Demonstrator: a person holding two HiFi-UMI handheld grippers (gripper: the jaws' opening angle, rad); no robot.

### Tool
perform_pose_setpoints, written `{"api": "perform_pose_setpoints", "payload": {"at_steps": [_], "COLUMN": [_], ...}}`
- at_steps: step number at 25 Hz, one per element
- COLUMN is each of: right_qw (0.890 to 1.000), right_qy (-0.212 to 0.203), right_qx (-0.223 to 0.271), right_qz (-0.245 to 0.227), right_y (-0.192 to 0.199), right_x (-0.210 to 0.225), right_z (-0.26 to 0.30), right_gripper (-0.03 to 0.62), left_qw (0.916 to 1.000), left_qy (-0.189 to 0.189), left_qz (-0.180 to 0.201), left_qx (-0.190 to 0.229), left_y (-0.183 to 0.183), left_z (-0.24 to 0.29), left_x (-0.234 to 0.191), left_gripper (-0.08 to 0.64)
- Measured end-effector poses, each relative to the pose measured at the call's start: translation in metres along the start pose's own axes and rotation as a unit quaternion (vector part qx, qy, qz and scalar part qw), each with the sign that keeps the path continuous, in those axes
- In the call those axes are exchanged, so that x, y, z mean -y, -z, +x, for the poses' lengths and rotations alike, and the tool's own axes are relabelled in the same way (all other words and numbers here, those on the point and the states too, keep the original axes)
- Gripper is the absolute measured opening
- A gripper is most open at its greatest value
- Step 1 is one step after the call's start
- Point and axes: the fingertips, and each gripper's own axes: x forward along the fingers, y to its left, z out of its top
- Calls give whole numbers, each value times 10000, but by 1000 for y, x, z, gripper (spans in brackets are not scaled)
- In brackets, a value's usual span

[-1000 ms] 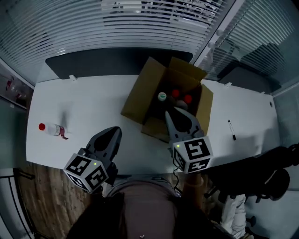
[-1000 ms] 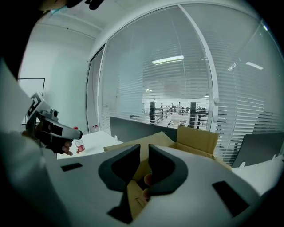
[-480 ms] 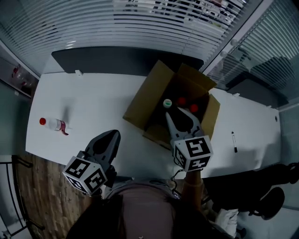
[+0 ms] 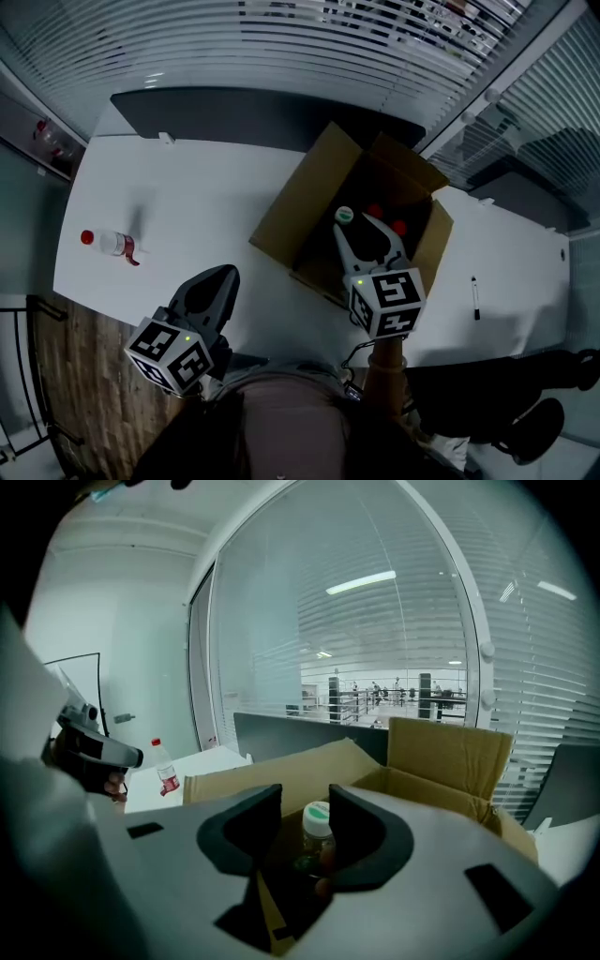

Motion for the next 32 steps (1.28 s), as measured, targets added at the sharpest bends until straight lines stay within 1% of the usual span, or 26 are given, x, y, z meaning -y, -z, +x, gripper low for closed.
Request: {"api": "perform_pose_setpoints", "payload": {"at_steps": [7,11,16,22,28,32], "right_qw": [9998,9995,9989,9974,9961,9959], "right_qy": [-87,-125,-190,-372,-457,-364], "right_qx": [-135,-238,-355,-502,-599,-693], "right_qz": [94,151,223,370,459,445], "right_y": [11,17,24,32,37,41], "right_x": [7,12,16,15,14,17], "right_z": [16,24,30,38,43,43], "right_gripper": [161,175,179,179,179,179], "left_qw": [10000,9996,9993,9989,9986,9989], "left_qy": [-63,-181,-231,-257,-330,-338], "left_qz": [-28,-27,-48,-45,-39,-46], "left_qx": [-71,-228,-297,-377,-405,-322], "left_y": [9,7,10,14,16,21], "left_z": [6,10,13,17,17,15], "left_x": [-5,-3,-1,0,-1,-2], "left_gripper": [9,9,9,9,9,9]}}
